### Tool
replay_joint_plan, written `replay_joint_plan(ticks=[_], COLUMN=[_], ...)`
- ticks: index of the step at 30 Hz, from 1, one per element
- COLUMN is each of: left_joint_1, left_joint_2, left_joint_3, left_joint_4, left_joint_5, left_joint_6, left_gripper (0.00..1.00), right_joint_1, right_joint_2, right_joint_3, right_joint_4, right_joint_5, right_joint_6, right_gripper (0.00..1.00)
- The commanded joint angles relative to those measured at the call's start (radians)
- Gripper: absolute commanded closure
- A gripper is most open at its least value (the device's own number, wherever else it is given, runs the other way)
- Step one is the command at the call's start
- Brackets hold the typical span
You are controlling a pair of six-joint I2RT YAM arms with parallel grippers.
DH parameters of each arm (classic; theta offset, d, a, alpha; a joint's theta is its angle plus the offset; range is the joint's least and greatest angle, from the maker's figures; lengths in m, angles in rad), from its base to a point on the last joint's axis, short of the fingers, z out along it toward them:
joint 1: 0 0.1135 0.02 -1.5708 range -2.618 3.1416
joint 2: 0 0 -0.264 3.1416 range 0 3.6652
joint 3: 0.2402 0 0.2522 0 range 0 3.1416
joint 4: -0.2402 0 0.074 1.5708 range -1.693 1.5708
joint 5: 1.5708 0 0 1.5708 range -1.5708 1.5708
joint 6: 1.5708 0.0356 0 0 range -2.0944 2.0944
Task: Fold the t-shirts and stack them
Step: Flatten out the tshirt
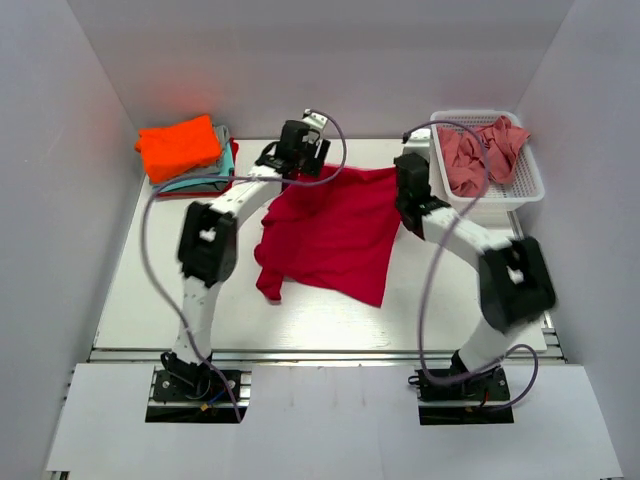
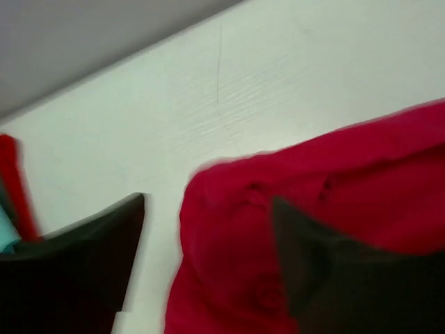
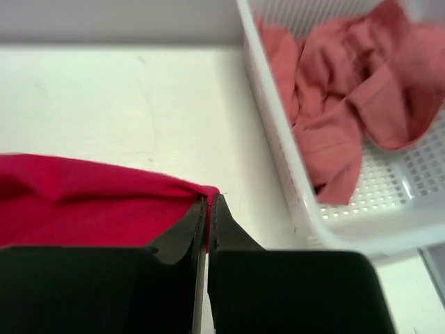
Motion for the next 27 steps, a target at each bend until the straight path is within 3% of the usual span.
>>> replay_joint_plan(ticks=[1,2,3,4,6,8,12,16,17,22,27], left_joint_1=[0.041,0.041,0.051,0.051,0.051,0.061,0.061,0.07,0.07,0.07,0.041], left_joint_2=[0.196,0.256,0.331,0.332,0.297,0.172,-0.03,-0.222,-0.263,-0.508,-0.641], left_joint_3=[0.371,0.466,0.606,0.628,0.52,0.328,0.116,-0.061,-0.164,-0.553,-0.778], left_joint_4=[-0.2,-0.311,-0.35,-0.364,-0.296,-0.184,-0.15,-0.22,-0.231,-0.243,-0.318], left_joint_5=[-0.06,-0.049,-0.034,-0.025,-0.024,-0.034,-0.058,-0.13,-0.156,-0.215,-0.213], left_joint_6=[-0.051,-0.051,-0.051,-0.051,-0.06,-0.071,-0.117,-0.232,-0.303,-0.502,-0.652], left_gripper=[0.09,0.0,0.0,0.0,0.0,0.0,0.0,0.0,0.0,0.0,0.0], right_joint_1=[-0.074,-0.077,-0.083,-0.089,-0.099,-0.105,-0.102,-0.099,-0.097,-0.097,-0.097], right_joint_2=[0.198,0.235,0.312,0.327,0.363,0.371,0.343,0.274,0.265,0.142,0.013], right_joint_3=[0.173,0.215,0.317,0.341,0.391,0.439,0.439,0.435,0.425,0.298,0.111], right_joint_4=[-0.004,-0.044,-0.119,-0.138,-0.167,-0.241,-0.315,-0.431,-0.486,-0.54,-0.543], right_joint_5=[-0.004,-0.012,-0.032,-0.047,-0.102,-0.128,-0.18,-0.266,-0.282,-0.39,-0.503], right_joint_6=[0.069,0.071,0.071,0.065,0.063,0.072,0.082,0.17,0.196,0.33,0.413], right_gripper=[1.0,1.0,0.94,0.67,0.35,0.11,0.1,0.1,0.1,0.1,0.1])
